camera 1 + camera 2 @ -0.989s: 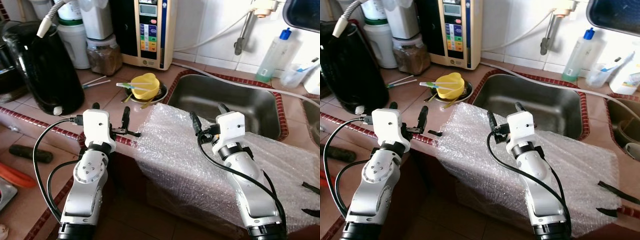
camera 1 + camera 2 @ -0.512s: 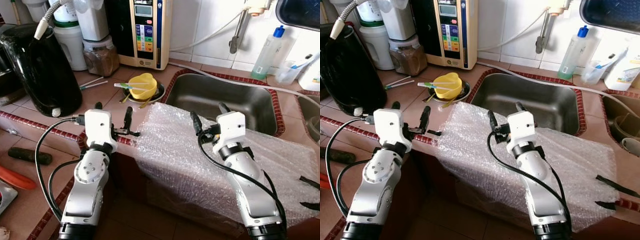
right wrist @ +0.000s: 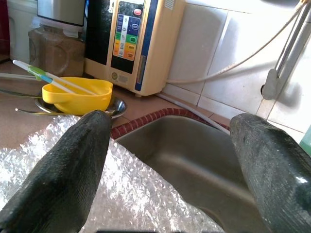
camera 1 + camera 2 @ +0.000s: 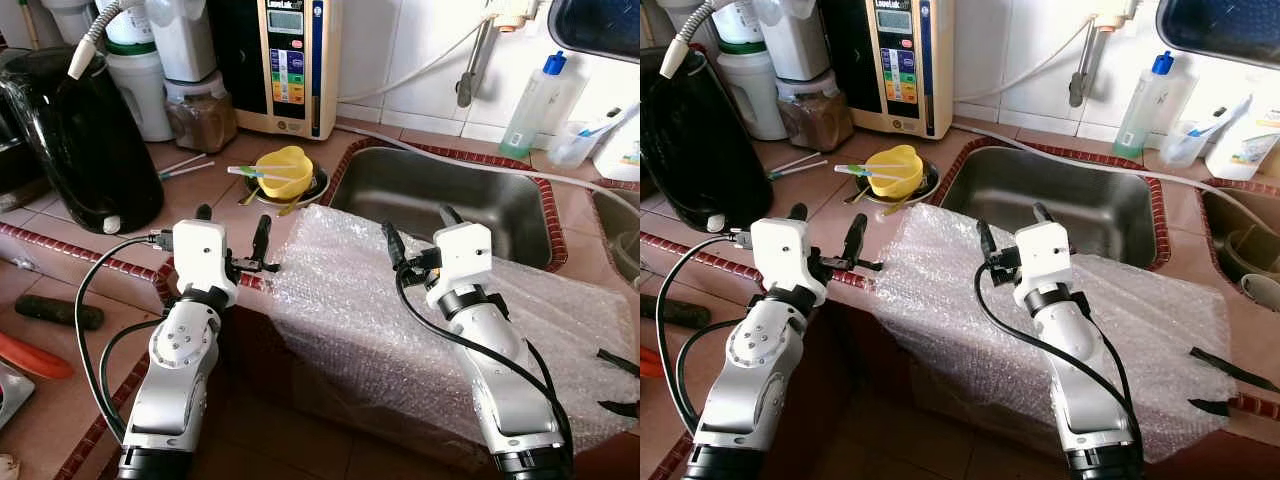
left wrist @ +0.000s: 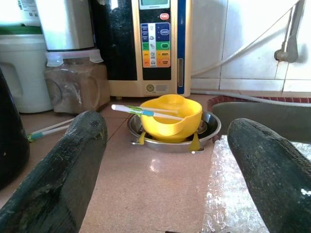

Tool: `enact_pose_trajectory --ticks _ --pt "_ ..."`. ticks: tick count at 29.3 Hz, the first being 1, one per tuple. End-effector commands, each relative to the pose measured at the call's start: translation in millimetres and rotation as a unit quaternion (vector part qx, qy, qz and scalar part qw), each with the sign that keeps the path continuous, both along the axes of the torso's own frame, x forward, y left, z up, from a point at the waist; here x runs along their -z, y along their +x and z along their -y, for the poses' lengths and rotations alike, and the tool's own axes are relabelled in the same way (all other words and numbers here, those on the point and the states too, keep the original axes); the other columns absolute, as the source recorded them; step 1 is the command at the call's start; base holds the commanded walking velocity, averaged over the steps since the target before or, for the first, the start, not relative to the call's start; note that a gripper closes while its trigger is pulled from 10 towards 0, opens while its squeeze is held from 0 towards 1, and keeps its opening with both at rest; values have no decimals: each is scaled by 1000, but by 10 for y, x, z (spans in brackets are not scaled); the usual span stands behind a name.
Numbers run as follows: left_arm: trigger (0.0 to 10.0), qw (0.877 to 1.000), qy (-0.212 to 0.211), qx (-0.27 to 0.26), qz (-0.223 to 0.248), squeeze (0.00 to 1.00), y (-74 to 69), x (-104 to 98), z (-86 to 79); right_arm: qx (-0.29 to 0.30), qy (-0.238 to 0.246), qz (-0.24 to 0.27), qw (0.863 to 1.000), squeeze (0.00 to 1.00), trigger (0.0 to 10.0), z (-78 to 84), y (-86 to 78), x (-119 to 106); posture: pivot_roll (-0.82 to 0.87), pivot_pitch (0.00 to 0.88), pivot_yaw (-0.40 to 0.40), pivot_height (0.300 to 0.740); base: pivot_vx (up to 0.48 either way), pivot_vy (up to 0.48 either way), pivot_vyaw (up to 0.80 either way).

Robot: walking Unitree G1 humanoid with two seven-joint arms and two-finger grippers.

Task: Kitchen organization

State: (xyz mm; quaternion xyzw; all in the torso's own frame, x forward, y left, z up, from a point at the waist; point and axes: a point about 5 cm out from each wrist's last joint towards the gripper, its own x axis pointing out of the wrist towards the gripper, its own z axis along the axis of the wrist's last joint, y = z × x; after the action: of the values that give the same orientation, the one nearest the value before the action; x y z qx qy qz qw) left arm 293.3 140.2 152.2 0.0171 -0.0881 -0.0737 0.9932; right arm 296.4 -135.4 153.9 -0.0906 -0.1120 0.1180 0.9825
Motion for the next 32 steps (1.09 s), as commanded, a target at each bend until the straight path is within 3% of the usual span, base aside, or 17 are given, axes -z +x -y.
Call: enact_pose_trajectory --ticks 1,16,32 --pt "10000 1000 5 6 2 0 -11 -2 5 -1 -2 0 1000 0 10000 4 2 9 102 0 -9 740 0 0 0" --pt "10000 1000 6 9 1 0 -12 7 11 0 -3 -2 1000 0 10000 5 -3 22 101 0 -7 740 0 0 0" --pt "10000 1000 8 14 0 0 -21 14 18 1 -3 -4 1000 0 10000 -4 -6 44 102 0 -3 740 285 0 0"
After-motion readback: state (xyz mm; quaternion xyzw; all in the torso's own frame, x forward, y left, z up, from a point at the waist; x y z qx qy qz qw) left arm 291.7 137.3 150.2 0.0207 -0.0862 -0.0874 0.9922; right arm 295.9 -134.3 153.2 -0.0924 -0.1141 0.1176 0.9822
